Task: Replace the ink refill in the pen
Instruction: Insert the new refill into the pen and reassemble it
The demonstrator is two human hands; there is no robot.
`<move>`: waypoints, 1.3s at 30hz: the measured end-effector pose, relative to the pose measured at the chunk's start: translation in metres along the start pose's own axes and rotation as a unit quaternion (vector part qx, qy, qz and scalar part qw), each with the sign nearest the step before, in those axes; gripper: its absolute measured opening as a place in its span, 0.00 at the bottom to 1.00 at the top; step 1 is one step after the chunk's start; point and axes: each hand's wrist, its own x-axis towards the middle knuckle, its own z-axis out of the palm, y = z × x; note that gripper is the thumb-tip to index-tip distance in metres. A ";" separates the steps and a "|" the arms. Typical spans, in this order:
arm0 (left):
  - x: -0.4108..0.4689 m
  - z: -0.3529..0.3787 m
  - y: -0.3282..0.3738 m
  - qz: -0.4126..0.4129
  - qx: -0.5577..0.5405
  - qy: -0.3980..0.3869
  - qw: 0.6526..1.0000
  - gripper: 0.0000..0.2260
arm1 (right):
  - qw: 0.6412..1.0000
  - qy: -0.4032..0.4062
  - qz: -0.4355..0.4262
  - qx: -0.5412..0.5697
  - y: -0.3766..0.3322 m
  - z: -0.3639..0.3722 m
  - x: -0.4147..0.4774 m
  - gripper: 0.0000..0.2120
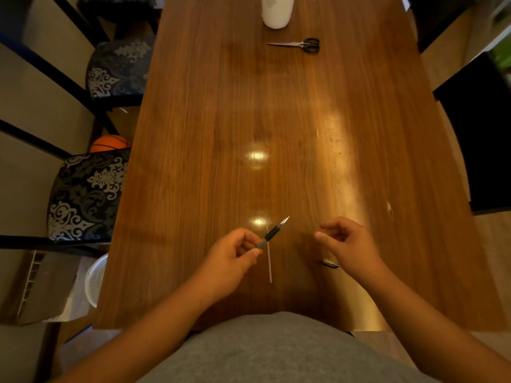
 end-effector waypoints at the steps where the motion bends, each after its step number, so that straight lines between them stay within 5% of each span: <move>1: 0.001 -0.001 -0.005 -0.013 0.002 -0.003 1.000 0.08 | 0.998 -0.001 0.005 -0.067 0.013 -0.002 0.001 0.10; 6: 0.005 -0.001 -0.029 -0.076 0.016 -0.014 0.997 0.06 | 0.953 -0.055 -0.009 -0.297 0.061 -0.003 -0.002 0.15; 16: 0.006 0.001 -0.043 -0.117 0.022 -0.013 0.993 0.06 | 0.944 -0.042 -0.029 -0.325 0.082 0.008 0.001 0.09; 21: 0.006 0.002 -0.036 -0.100 0.006 -0.014 0.995 0.06 | 0.968 -0.065 0.001 -0.241 0.061 0.008 0.000 0.09; 29: 0.004 0.002 -0.011 -0.026 0.006 -0.024 0.999 0.09 | 0.993 -0.052 -0.021 0.106 -0.018 -0.007 -0.008 0.06; 39: -0.001 -0.001 0.010 0.037 0.001 -0.029 0.999 0.13 | 0.982 -0.101 -0.084 0.133 -0.063 -0.016 -0.019 0.08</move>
